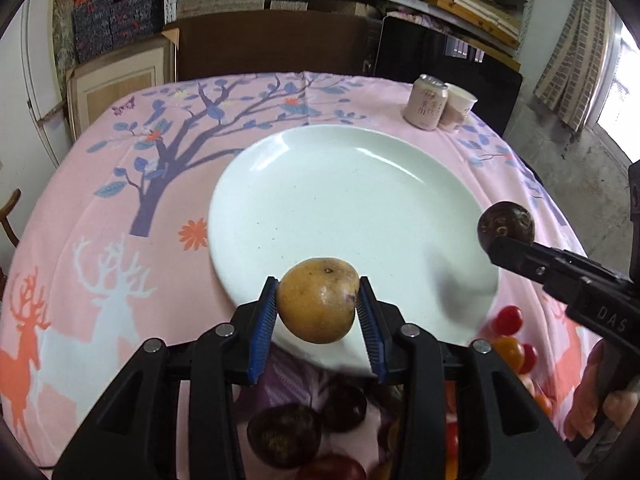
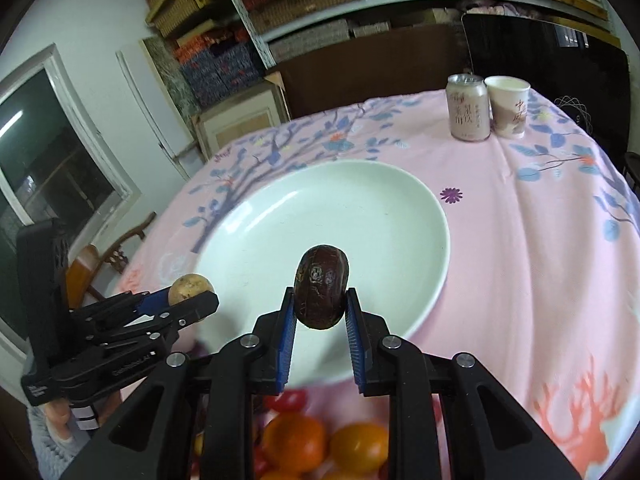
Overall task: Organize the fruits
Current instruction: 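Carry both fruits to the white plate and open both grippers to release, then grasp the dark purple passion fruit with the left gripper while the right gripper grasps the orange tomato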
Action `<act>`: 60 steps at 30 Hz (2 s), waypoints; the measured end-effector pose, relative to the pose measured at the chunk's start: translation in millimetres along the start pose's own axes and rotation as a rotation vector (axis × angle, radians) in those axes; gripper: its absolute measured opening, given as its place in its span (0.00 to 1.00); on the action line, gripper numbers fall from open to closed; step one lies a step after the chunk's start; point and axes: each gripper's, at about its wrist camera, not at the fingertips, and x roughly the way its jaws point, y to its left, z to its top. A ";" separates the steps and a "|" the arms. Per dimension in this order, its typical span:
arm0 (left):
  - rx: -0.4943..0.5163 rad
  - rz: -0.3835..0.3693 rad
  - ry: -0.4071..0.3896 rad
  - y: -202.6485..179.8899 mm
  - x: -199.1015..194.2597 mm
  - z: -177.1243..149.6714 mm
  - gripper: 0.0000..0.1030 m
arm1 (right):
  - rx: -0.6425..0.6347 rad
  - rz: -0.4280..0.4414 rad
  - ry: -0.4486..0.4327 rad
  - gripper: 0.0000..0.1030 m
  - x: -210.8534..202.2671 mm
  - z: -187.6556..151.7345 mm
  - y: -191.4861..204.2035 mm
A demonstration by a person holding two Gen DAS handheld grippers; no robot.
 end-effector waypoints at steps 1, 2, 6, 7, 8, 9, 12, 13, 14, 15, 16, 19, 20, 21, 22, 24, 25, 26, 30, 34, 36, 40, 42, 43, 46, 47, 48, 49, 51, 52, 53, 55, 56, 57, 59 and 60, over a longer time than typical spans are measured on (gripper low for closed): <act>-0.006 -0.001 0.010 0.9 6.1 -0.4 0.38 | -0.004 -0.008 0.005 0.26 5.0 -1.1 -1.1; -0.009 -0.004 0.020 2.5 12.3 -0.9 0.38 | -0.003 -0.017 0.003 0.28 9.5 -2.7 -4.1; 0.002 -0.016 0.009 2.7 14.3 -1.4 0.61 | 0.000 -0.016 -0.033 0.47 1.5 -3.2 -5.6; 0.002 -0.018 -0.001 2.1 10.8 -2.0 0.64 | -0.005 -0.023 -0.052 0.51 -2.4 -1.6 -3.7; 0.000 -0.018 -0.014 2.3 7.0 -2.4 0.68 | -0.009 -0.031 -0.082 0.59 -9.1 -1.2 -3.8; -0.001 -0.012 -0.030 3.1 2.2 -2.3 0.72 | -0.006 -0.033 -0.099 0.64 -13.1 -1.5 -4.3; -0.023 0.009 -0.072 7.8 -11.1 -3.5 0.83 | 0.038 -0.037 -0.172 0.78 -29.9 -2.8 -14.4; -0.034 0.018 -0.084 10.1 -14.9 -4.2 0.85 | 0.059 -0.034 -0.183 0.81 -32.9 -2.8 -19.1; -0.042 0.023 -0.090 11.7 -17.6 -5.7 0.88 | 0.080 -0.026 -0.191 0.82 -34.8 -2.9 -23.8; -0.048 0.028 -0.094 13.4 -19.9 -7.8 0.88 | 0.095 -0.019 -0.193 0.83 -35.0 -2.5 -26.3; -0.046 0.036 -0.095 13.7 -20.9 -9.5 0.88 | 0.116 -0.004 -0.188 0.83 -35.0 -3.4 -29.7; -0.011 0.095 -0.111 10.7 -25.9 -19.4 0.88 | 0.139 0.006 -0.182 0.83 -33.2 -7.6 -34.6; 0.001 0.119 -0.119 9.7 -28.4 -22.8 0.88 | 0.135 -0.007 -0.194 0.83 -34.5 -8.7 -33.9; 0.015 0.146 -0.130 8.2 -32.9 -27.9 0.89 | 0.128 -0.022 -0.207 0.83 -36.0 -10.0 -33.2; 0.020 0.162 -0.139 7.9 -38.0 -33.3 0.90 | 0.119 -0.044 -0.231 0.83 -39.4 -10.9 -32.0; 0.018 0.172 -0.155 9.8 -50.6 -49.7 0.95 | 0.100 -0.096 -0.293 0.83 -51.8 -15.0 -30.4; 0.014 0.173 -0.159 11.5 -57.0 -59.3 0.95 | 0.100 -0.112 -0.314 0.84 -57.0 -16.3 -31.5; 0.008 0.166 -0.168 13.7 -64.1 -70.2 0.96 | 0.105 -0.123 -0.336 0.87 -63.9 -20.0 -33.3; -0.042 0.151 -0.166 26.4 -81.8 -114.6 0.96 | 0.174 -0.111 -0.397 0.92 -93.4 -54.3 -43.6; -0.109 0.128 -0.121 44.7 -91.9 -147.3 0.96 | 0.185 -0.102 -0.448 0.96 -122.8 -84.5 -42.6; -0.151 0.094 -0.107 53.7 -93.1 -154.4 0.96 | 0.205 -0.103 -0.477 0.97 -135.3 -103.6 -42.7; -0.153 0.054 -0.086 53.3 -89.9 -156.1 0.96 | 0.226 -0.089 -0.436 0.97 -133.9 -123.8 -43.7; -0.118 0.050 -0.055 45.5 -84.1 -156.5 0.96 | 0.240 -0.091 -0.432 0.97 -132.6 -125.2 -46.6; -0.106 0.053 -0.042 42.6 -81.3 -156.3 0.96 | 0.245 -0.089 -0.432 0.97 -131.9 -125.1 -47.0; -0.109 0.054 0.003 42.8 -72.1 -154.2 0.96 | 0.264 -0.087 -0.418 0.97 -128.4 -125.8 -50.2; -0.116 0.058 0.023 44.4 -67.7 -153.8 0.96 | 0.268 -0.084 -0.414 0.97 -127.7 -126.1 -51.0; -0.120 0.059 0.050 45.0 -62.4 -153.7 0.96 | 0.269 -0.083 -0.413 0.97 -127.5 -126.3 -51.4; -0.116 0.059 0.052 44.3 -61.7 -153.4 0.96 | 0.269 -0.082 -0.413 0.97 -127.1 -126.3 -51.3; -0.105 0.064 0.056 42.1 -60.8 -152.5 0.96 | 0.264 -0.081 -0.409 0.97 -126.1 -126.8 -51.0; -0.101 0.066 0.058 41.5 -60.1 -151.9 0.96 | 0.262 -0.082 -0.407 0.97 -126.9 -127.4 -49.7; -0.094 0.068 0.061 40.8 -59.8 -152.0 0.96 | 0.260 -0.082 -0.403 0.97 -126.2 -127.1 -49.2; -0.059 0.075 0.072 35.8 -59.2 -152.6 0.96 | 0.253 -0.080 -0.388 0.97 -124.6 -127.5 -47.8; -0.028 0.081 0.081 31.4 -59.2 -154.5 0.96 | 0.250 -0.079 -0.383 0.97 -124.1 -127.6 -47.0; 0.024 0.126 0.098 24.5 -57.4 -157.4 0.96 | 0.247 -0.078 -0.377 0.97 -123.4 -127.9 -46.1; 0.070 0.202 0.076 17.4 -60.7 -160.2 0.96 | 0.236 -0.078 -0.367 0.97 -122.2 -129.1 -43.8; 0.078 0.254 0.068 17.0 -61.6 -159.8 0.96 | 0.230 -0.081 -0.364 0.97 -121.5 -129.3 -42.6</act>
